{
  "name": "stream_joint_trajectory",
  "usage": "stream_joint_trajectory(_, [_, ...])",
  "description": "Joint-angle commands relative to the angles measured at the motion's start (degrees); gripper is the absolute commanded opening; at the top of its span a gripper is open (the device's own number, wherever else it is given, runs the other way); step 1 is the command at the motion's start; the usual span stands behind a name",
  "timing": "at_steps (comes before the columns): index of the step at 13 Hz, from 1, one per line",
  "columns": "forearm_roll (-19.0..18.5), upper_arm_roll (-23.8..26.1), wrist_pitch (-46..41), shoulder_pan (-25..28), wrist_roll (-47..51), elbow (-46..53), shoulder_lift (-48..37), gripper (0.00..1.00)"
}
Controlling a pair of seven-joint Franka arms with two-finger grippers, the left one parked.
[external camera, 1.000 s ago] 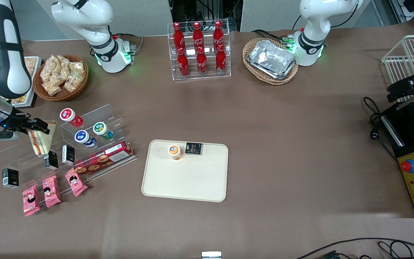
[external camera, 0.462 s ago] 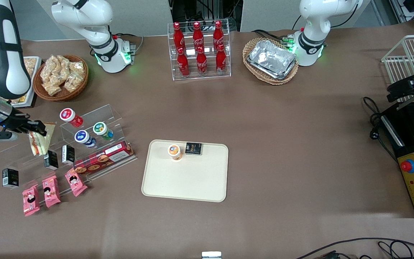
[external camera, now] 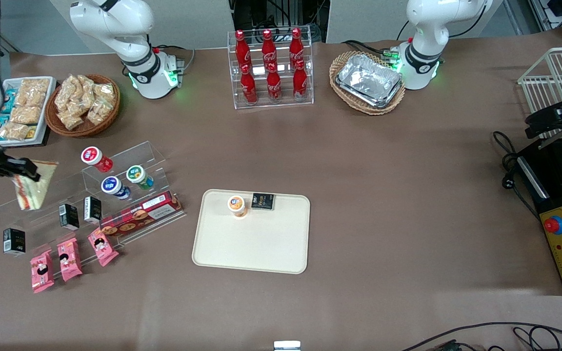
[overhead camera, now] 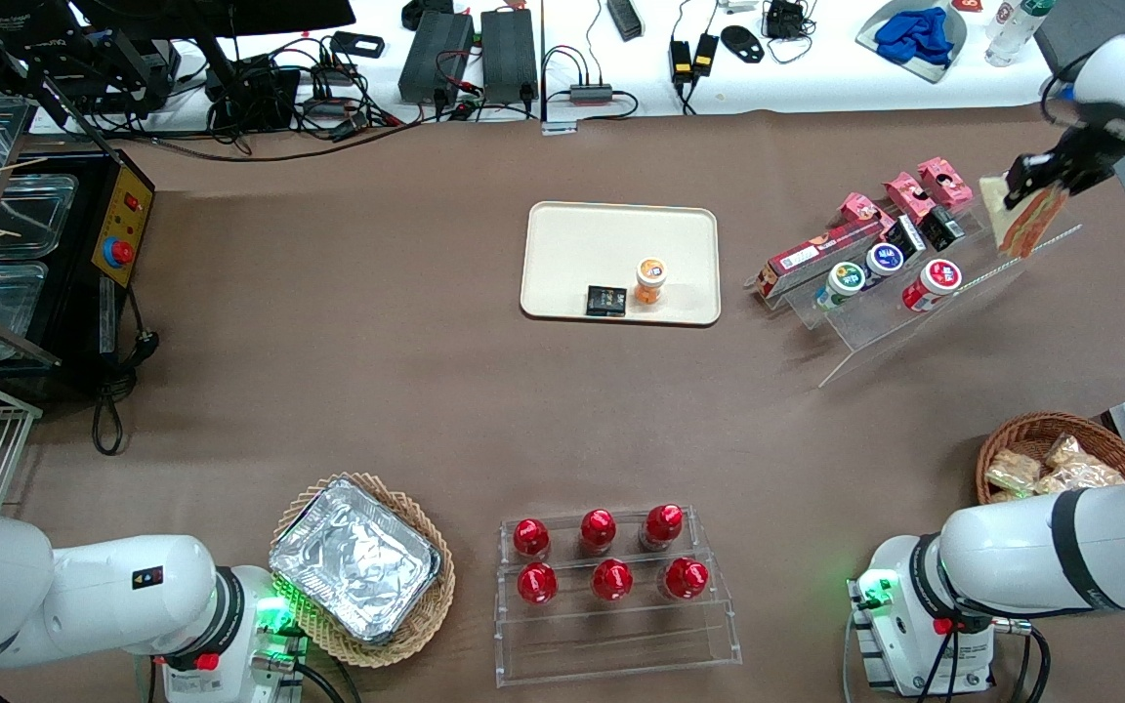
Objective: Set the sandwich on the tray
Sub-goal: 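Lift the sandwich off the stand and carry it toward the cream tray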
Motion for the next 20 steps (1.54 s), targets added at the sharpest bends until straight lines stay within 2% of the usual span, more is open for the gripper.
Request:
stream_joint_trajectory(1, [-0.09,1.34,-8.9,1.43,6.25,8.75,1.45,0.3])
stream_joint_trajectory(2, [-1.4,1.78,-9.79,2.22,9.33,9.72,1.71,0.3])
stream_joint_trajectory(8, [-1.51,1.96,-11.29,10.83,32.68,10.35,1.62,0.3])
stream_joint_trajectory(12, [-1.86,1.96,-12.26,22.25,57.64,10.87,2.5,0.3])
stream_joint_trajectory(16, [-1.51,1.88,-12.35,30.34,78.39,18.68,10.83,0.3])
stream_joint_trajectory(20, [-0.19,2.49,-11.74,33.95,95.26,23.79,16.99,0.3])
